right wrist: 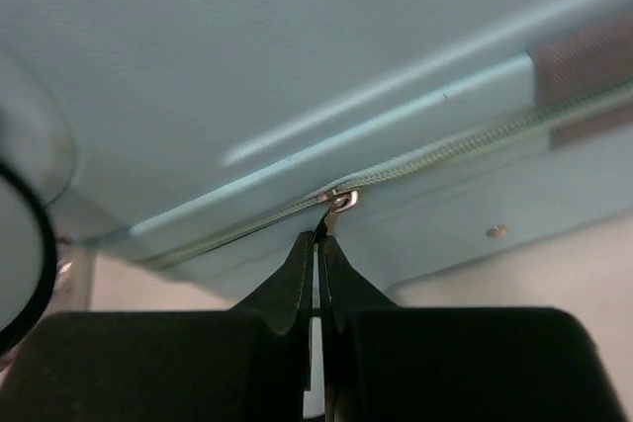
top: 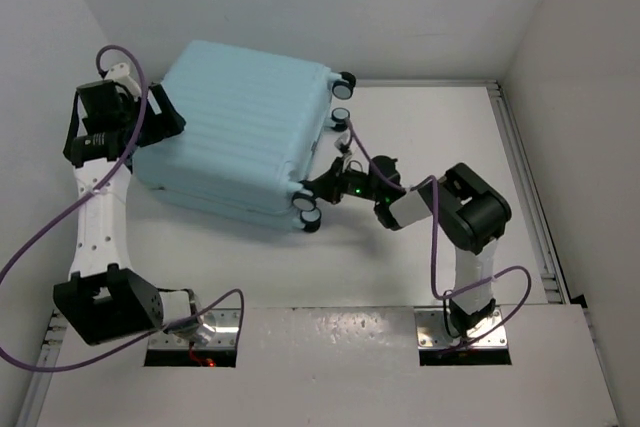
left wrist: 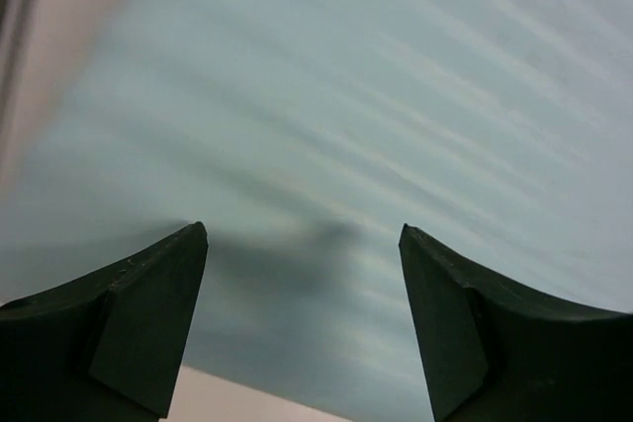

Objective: Pack the luggage

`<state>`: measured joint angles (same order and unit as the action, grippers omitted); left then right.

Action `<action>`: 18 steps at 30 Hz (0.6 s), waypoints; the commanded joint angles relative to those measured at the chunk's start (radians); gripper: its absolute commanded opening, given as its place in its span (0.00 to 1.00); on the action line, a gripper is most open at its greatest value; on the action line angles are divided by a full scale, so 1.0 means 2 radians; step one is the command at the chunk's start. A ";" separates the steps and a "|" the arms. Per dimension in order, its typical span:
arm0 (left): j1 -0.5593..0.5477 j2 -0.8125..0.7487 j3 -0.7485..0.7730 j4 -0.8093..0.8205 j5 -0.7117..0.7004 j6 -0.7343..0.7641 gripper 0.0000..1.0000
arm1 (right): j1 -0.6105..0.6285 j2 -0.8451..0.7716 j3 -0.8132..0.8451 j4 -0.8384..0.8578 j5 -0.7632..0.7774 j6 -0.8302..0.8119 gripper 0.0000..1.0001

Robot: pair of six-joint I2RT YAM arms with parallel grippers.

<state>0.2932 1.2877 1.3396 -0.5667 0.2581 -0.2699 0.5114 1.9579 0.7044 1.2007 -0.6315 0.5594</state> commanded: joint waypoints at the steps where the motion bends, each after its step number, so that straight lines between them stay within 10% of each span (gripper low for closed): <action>1: -0.043 -0.047 -0.007 -0.074 0.031 0.030 0.83 | 0.053 -0.015 0.042 0.093 0.009 -0.003 0.00; 7: -0.100 -0.069 0.015 -0.138 0.134 0.179 0.76 | 0.047 -0.008 0.050 0.075 0.016 -0.017 0.00; 18: -0.226 -0.069 -0.009 -0.155 -0.038 0.189 0.52 | 0.028 0.013 0.073 0.058 -0.014 -0.035 0.00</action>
<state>-0.1440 1.1614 1.3273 -0.8749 0.3191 0.0769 0.5640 1.9797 0.8261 1.2377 -0.6289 0.5331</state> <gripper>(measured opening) 0.526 0.002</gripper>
